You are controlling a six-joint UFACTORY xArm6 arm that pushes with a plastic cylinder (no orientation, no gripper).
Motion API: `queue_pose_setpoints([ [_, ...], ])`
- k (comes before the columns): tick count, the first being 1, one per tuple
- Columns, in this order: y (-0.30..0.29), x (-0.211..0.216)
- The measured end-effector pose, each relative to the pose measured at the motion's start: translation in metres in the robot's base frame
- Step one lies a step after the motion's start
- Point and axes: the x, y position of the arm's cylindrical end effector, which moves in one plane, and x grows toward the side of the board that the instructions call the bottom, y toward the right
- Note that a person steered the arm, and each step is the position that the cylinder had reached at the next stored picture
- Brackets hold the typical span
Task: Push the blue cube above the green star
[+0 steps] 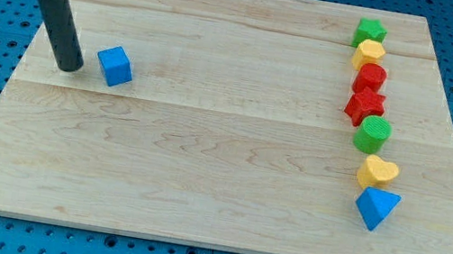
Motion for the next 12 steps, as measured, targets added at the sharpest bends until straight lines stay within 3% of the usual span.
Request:
queue_pose_setpoints([
  [1,0.079,-0.005],
  [3,0.199,-0.053],
  [6,0.262,-0.014],
  [7,0.314,-0.04],
  [8,0.319,-0.078],
  [10,0.305,-0.017],
  [11,0.276,-0.036],
  [12,0.275,-0.083],
])
